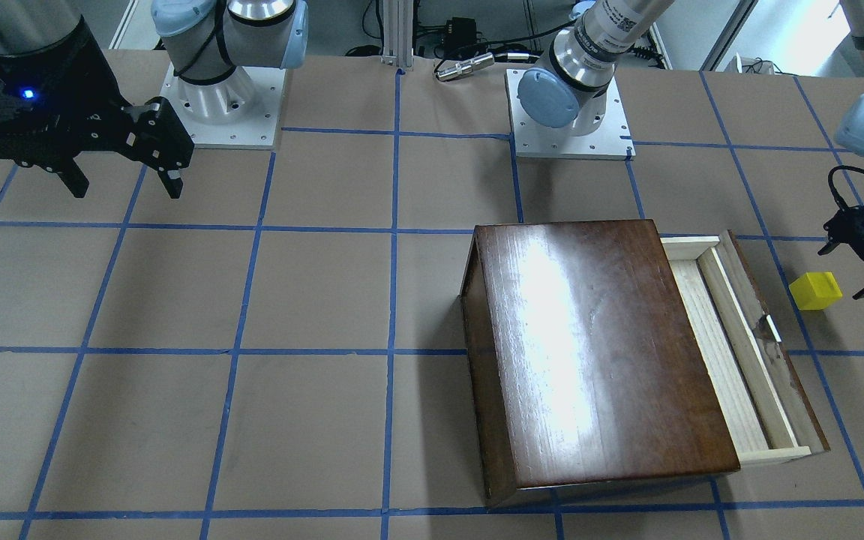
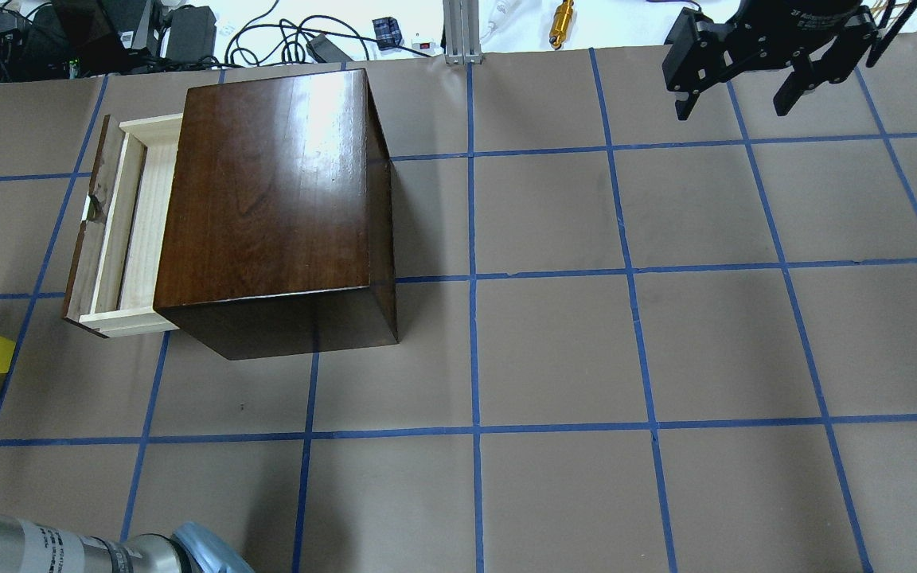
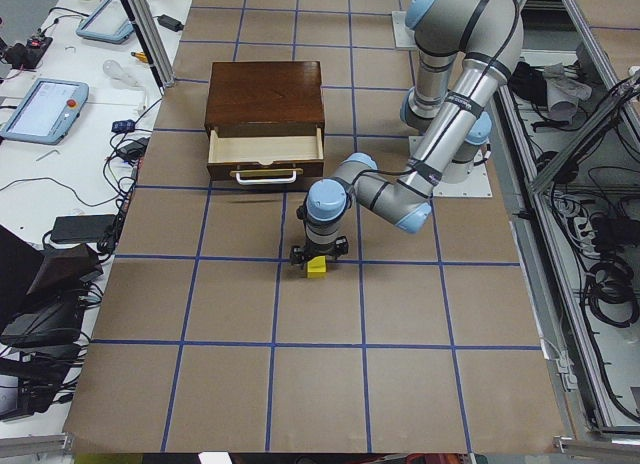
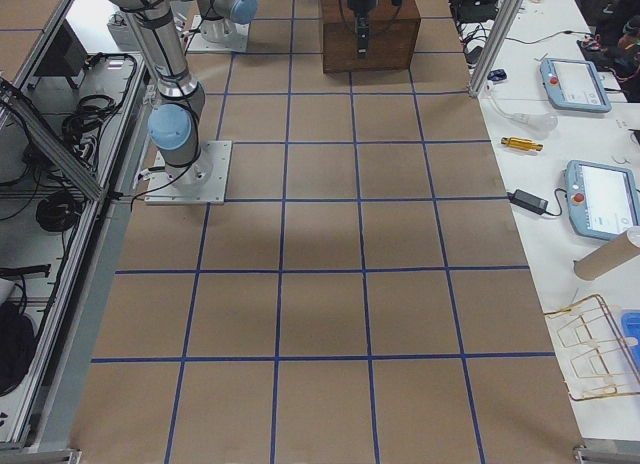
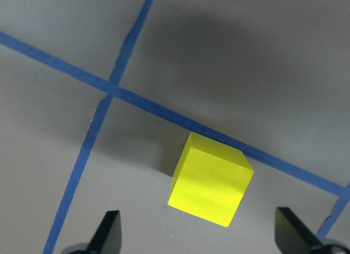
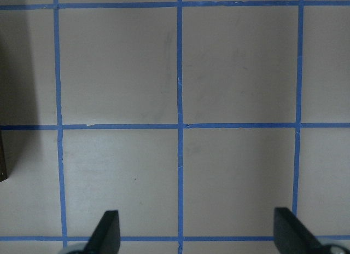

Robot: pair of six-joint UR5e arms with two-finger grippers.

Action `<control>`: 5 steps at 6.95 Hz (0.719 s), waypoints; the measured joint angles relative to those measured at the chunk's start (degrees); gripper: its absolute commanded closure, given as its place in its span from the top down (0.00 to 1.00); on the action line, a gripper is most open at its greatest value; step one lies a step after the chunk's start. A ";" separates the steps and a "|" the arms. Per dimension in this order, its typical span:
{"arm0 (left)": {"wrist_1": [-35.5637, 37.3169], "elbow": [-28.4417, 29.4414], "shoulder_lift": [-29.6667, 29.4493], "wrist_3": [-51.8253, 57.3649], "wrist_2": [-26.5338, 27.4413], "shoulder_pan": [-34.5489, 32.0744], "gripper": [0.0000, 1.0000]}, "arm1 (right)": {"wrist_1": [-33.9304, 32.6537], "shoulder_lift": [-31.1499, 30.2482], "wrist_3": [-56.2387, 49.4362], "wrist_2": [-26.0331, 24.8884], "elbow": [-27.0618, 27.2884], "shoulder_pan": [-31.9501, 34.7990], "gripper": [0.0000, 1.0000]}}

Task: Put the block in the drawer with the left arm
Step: 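Lower the left gripper and grasp the yellow cube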

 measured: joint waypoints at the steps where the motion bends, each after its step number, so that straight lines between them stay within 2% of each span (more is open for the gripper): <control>1: -0.36 0.03 -0.41 1.19 -0.96 0.04 0.93 | 0.00 -0.02 0.00 0.00 0.00 0.00 1.00; 5: -0.79 0.32 -1.75 4.83 -1.76 -0.21 0.97 | 0.00 0.00 0.00 0.05 0.00 0.03 1.00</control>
